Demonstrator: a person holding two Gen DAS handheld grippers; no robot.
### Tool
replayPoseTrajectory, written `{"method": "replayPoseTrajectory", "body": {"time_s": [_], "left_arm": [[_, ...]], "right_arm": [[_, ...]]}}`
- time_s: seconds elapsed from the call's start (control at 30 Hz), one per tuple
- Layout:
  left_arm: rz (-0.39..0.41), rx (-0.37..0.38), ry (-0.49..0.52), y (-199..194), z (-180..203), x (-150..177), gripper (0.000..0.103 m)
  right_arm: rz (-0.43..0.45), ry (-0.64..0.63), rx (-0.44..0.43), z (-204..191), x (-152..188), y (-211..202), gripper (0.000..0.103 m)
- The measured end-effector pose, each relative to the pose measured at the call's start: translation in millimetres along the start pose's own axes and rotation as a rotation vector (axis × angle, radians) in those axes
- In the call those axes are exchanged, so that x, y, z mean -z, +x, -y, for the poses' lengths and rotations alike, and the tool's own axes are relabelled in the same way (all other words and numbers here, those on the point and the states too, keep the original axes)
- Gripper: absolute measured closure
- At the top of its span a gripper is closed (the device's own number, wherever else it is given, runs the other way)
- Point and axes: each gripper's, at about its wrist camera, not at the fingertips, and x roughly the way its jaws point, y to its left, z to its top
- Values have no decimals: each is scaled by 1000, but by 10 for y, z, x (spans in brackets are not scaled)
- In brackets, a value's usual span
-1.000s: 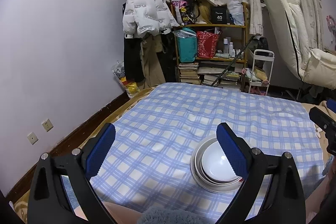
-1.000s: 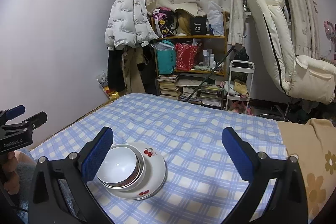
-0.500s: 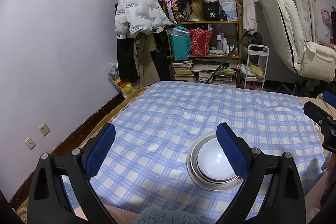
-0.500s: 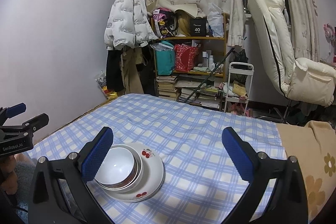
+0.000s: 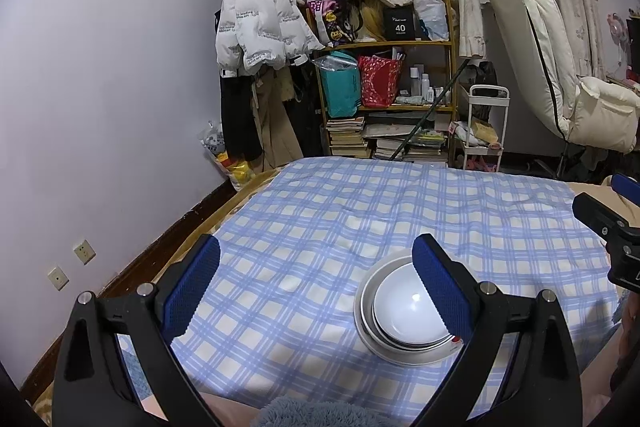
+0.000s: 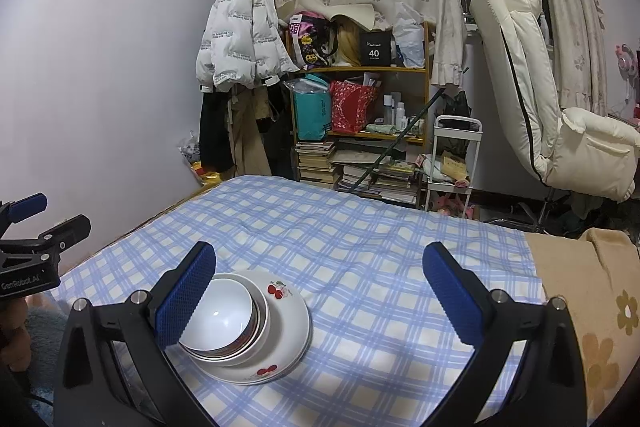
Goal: Organize plates and bowls
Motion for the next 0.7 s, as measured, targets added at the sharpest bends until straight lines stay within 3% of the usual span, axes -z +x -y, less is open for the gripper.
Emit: {"method": "replayPoseTrajectory", "body": {"time_s": [0.7], "left_arm": [[2, -8, 2, -14, 9, 7, 7]], "right_arm": [[-2, -1, -1, 12, 3, -4, 0]]}}
